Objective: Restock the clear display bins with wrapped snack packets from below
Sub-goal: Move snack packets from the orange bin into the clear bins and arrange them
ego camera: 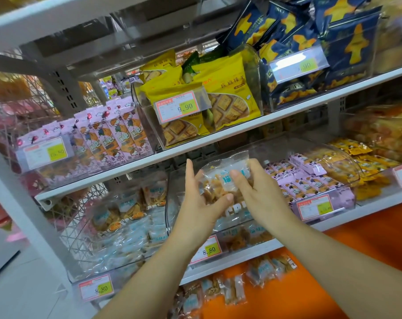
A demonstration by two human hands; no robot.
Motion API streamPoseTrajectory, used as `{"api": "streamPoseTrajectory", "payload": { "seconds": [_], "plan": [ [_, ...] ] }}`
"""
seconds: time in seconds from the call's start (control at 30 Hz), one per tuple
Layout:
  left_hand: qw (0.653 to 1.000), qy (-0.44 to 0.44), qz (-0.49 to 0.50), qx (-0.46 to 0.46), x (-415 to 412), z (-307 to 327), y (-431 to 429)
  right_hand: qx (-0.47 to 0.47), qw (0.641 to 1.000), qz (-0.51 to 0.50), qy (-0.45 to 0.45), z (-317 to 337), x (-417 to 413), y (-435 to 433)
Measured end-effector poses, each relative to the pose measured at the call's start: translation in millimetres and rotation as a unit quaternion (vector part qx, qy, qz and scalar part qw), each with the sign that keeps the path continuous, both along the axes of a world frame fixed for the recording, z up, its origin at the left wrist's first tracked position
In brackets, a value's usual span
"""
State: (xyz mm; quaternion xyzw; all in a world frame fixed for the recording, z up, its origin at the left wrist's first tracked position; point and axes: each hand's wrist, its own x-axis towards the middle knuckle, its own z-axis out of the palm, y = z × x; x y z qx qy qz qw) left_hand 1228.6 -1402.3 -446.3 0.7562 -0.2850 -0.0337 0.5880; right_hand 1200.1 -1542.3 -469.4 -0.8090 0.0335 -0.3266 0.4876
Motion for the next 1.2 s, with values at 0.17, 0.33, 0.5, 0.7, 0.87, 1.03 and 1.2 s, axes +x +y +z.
{"api": "streamPoseTrajectory", "payload": {
  "seconds": [0.17, 0.33, 0.5, 0.7, 0.87, 1.03, 1.2],
  "plan": [
    [0.998, 0.033, 0.01, -0.054, 1, -7, 1, -0.001, 0.999, 0.029, 0.046, -1, 3, 2],
    [0.979, 0.13, 0.061, -0.142, 18, -12, 6, 0.073, 0.986, 0.118, 0.089, 12, 6, -10],
    [0.964, 0.167, 0.136, -0.153, 44, -18, 32, -0.161, 0.971, 0.002, 0.174, 0, 21, -54],
    [0.948, 0.19, 0.185, -0.175, 52, -26, 45, -0.441, 0.868, -0.06, 0.22, -21, 29, -50],
    [0.94, 0.214, 0.19, -0.188, 51, -23, 48, -0.494, 0.84, -0.058, 0.217, -29, 40, -43],
    [0.949, 0.196, 0.185, -0.167, 50, -22, 54, -0.445, 0.875, -0.087, 0.17, -29, 45, -46],
    [0.955, 0.176, 0.183, -0.154, 43, -25, 54, -0.215, 0.968, -0.126, -0.014, -4, 25, -33]
  ]
}}
